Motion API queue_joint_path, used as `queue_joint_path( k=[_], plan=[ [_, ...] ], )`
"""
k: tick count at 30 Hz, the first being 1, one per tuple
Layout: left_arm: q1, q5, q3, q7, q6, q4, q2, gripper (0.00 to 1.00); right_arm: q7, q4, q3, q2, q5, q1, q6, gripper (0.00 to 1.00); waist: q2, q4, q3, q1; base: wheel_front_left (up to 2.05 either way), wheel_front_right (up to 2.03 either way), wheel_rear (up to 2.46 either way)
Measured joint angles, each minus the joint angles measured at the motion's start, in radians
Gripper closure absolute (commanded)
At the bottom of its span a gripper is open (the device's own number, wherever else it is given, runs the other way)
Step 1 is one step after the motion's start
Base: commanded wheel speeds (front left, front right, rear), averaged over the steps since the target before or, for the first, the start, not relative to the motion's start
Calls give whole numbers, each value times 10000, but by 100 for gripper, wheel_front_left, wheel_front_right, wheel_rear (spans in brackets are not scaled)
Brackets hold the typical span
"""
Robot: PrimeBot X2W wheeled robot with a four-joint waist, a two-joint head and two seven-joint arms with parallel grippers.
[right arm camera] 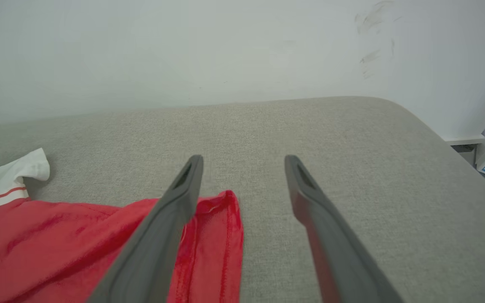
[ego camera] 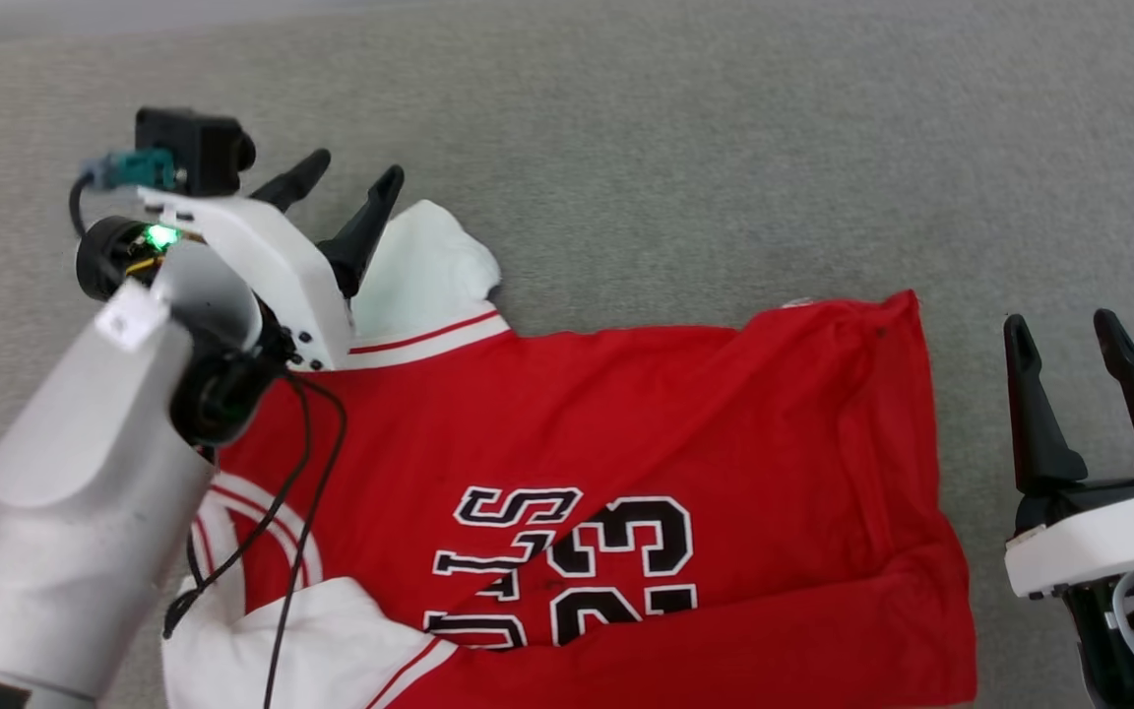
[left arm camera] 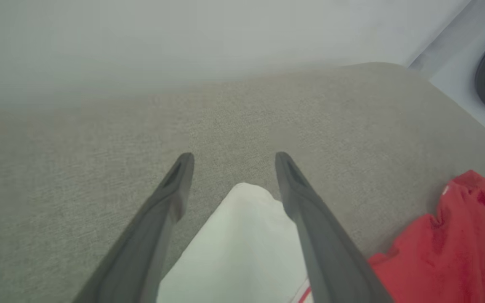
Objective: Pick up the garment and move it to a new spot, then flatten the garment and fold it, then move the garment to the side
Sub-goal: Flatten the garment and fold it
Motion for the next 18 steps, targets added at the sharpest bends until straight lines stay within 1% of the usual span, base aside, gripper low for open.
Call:
queue_joint_path(
  k=[3, 5, 8, 13, 16, 17, 18],
  plan=[
    [-448, -717, -305, 1756, -148, 477, 309, 0, -119, 174, 31, 48, 67, -73, 0, 0, 0, -283, 198, -1, 0, 0, 0],
    [-658, -1260, -433, 2853, -171, 671, 510, 0, -219, 318, 29, 81, 88, -94, 0, 0, 0, -457, 318, -1, 0, 0, 0],
    [-875, -1981, -546, 4205, -201, 857, 759, 0, -382, 545, 52, 125, 176, -122, 0, 0, 0, -680, 484, -1, 0, 0, 0],
    [-1101, -2493, -746, 5722, -213, 1089, 1085, 0, -579, 928, 104, 171, 422, -180, 0, 0, 0, -967, 683, -3, 0, 0, 0],
    [-1210, -2708, -849, 6431, -171, 1202, 1087, 0, -617, 1072, 123, 182, 510, -230, 0, 0, 0, -1064, 741, -3, 0, 0, 0],
    [-1217, -2777, -859, 6520, -148, 1220, 1064, 54, -616, 1116, 132, 184, 523, -238, 0, 0, 0, -1086, 744, -4, 0, 0, 0],
    [-1217, -2786, -894, 6539, -144, 1221, 1058, 100, -608, 1160, 140, 186, 579, -240, 0, 0, 0, -1097, 749, -5, 0, 0, 0]
  ],
)
